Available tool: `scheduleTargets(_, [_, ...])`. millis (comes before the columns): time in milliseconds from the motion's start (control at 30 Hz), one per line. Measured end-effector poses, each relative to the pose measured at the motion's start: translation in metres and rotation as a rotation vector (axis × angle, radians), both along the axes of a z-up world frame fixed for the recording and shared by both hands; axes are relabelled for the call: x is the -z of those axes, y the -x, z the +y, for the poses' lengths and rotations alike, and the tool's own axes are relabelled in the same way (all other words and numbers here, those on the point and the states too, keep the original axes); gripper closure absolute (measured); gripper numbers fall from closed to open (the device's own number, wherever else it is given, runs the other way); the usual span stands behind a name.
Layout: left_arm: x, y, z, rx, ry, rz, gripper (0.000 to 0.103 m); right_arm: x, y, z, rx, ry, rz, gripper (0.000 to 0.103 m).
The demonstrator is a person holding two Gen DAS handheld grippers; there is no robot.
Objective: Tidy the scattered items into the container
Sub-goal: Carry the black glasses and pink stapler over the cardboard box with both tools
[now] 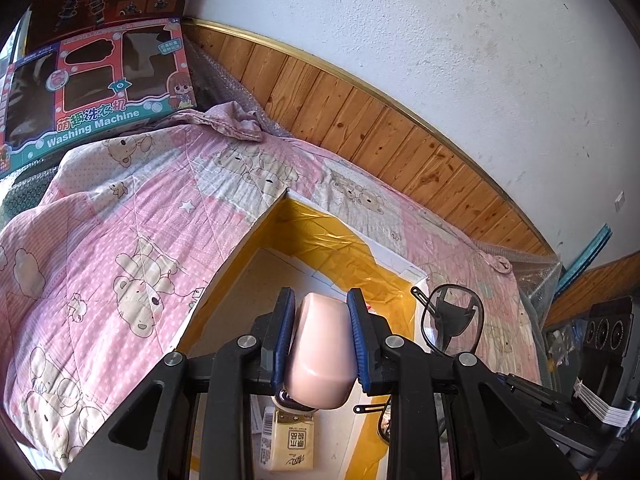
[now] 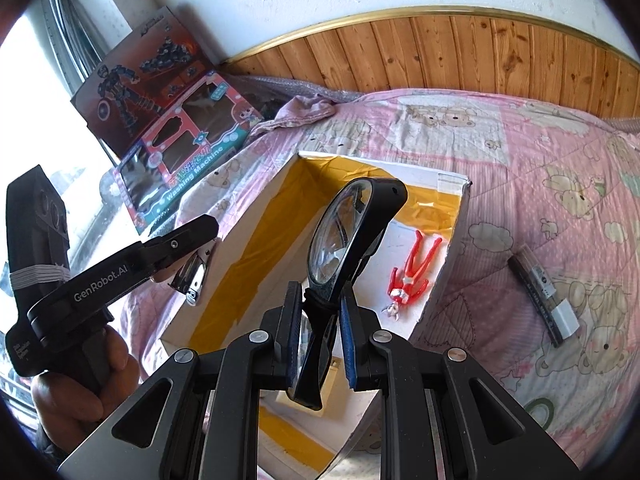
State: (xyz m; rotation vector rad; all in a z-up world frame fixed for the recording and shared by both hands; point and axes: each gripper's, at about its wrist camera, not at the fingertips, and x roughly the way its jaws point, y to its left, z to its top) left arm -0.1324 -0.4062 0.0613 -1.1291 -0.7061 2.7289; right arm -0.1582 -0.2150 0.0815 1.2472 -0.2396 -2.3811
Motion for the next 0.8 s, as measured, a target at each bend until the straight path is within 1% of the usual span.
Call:
scheduleTargets(233, [0.006, 0.022, 0.005, 0.021, -0.012, -0.021, 0.075, 0.004, 0.018, -0.004, -0.016, -0.017, -0.012, 0.084])
scheduleTargets(633, [0.028, 0.057, 0.013, 0.042, -0.014, -0.082, 0.075, 0.027, 0.045, -0.017, -0.059, -0.089, -0.039, 0.084])
scheduleTargets(800, [0.039, 0.070, 0.016, 0.055, -0.012, -0.118, 0.075, 0.040, 0.059, -0.019, -0.068, -0.080, -0.098, 0.084])
